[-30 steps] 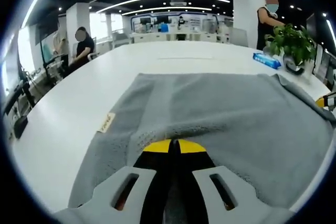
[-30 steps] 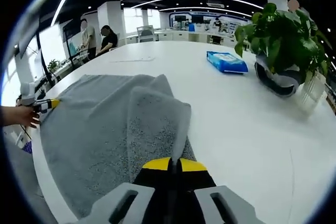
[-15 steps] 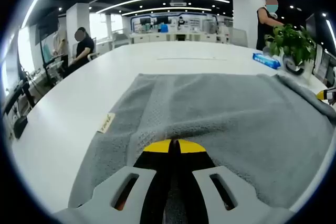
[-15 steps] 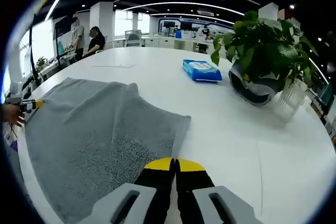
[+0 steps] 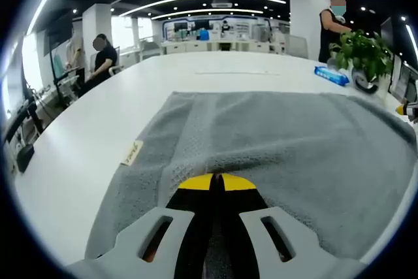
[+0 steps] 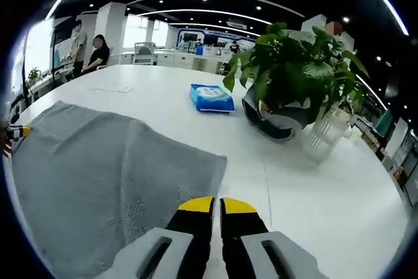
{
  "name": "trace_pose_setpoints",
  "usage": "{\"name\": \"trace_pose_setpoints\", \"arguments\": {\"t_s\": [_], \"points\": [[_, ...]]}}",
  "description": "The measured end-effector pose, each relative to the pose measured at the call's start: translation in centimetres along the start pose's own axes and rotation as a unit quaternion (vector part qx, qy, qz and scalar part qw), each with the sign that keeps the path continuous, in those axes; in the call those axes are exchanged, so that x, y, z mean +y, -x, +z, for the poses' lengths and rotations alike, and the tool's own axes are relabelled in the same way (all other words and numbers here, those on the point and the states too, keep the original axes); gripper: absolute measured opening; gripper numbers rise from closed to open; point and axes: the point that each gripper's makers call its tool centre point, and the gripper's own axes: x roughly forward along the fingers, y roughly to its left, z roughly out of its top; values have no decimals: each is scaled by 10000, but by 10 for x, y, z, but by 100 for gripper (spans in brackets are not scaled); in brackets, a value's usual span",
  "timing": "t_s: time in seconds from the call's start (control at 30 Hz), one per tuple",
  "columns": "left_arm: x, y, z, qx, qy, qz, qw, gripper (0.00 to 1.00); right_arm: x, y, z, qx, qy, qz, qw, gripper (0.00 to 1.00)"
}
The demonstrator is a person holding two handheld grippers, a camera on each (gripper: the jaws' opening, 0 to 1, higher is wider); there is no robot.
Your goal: Open the folded towel by lifting each exposed corner and separating the folded layers until the towel lies flat within the target outline without major curled edges
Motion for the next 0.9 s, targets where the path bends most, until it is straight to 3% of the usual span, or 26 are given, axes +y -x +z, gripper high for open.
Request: {"name": "trace_pose_setpoints", "arguments": {"t_s": [0.17,0.3,0.4,0.47,0.67,0.9], "points": [[0,0,0,16,-2,-13,10000,2,19,6,1,3,-381,292,9988,12],[-2,-1,1,145,-244,-43,9996,2,50,10,-5,89,-218,641,9977,12],[-2,-2,1,251,-367,-112,9989,2,75,5,-21,413,-221,1019,9937,14],[-1,-2,2,334,-360,-187,9986,2,83,1,-31,583,-178,1089,9922,19],[-2,-4,2,603,-636,-392,9954,3,85,-6,-36,600,-328,1057,9920,25],[-2,-10,6,614,-891,-351,9935,3,79,-14,-31,494,-386,1059,9924,31]]}}
